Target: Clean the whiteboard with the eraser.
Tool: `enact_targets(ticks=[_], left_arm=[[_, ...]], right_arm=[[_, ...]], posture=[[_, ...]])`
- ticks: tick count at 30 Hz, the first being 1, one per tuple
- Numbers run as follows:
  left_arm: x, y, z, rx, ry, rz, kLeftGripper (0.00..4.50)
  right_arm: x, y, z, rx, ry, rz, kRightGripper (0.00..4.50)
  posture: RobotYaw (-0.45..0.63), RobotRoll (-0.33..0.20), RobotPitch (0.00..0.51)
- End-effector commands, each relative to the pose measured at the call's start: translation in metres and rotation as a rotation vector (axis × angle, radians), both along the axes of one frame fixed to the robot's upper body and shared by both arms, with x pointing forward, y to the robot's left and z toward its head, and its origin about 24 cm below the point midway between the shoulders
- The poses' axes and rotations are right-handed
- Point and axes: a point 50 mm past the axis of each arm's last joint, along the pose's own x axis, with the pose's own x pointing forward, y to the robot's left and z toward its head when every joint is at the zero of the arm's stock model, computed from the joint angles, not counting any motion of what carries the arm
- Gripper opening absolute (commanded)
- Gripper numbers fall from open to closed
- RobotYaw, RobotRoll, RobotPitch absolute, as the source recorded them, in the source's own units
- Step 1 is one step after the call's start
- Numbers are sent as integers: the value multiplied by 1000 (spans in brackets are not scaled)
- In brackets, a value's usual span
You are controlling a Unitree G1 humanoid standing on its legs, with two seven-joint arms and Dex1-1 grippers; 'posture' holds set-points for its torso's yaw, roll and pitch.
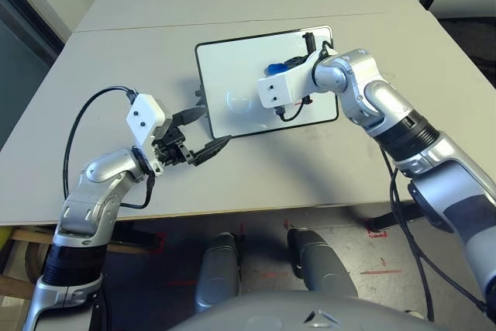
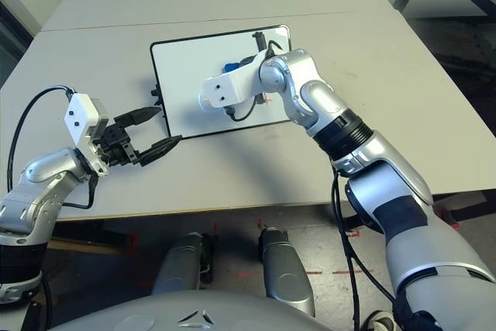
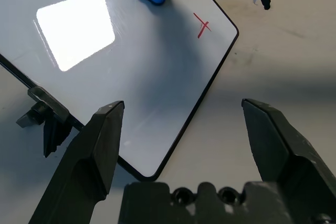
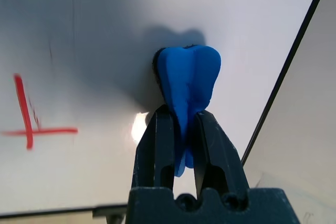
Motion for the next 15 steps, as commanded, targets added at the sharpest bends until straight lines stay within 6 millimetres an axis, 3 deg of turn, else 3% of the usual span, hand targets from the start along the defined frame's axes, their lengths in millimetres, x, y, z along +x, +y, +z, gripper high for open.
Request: enact_targets(ticks=[1, 8, 15], left_arm=[[0, -2, -1, 10, -3, -10, 4500], [2, -3, -1, 10, -5, -15, 4500], [3, -4, 0, 11, -8, -19, 4500]], right_arm=[[7, -19, 0, -26, -3, -74, 300], [12, -44, -2, -54, -6, -148, 274], [12, -37, -5, -46, -10, -132, 267]], posture=[[-66, 0, 108], [-69, 0, 107], [-72, 0, 102]])
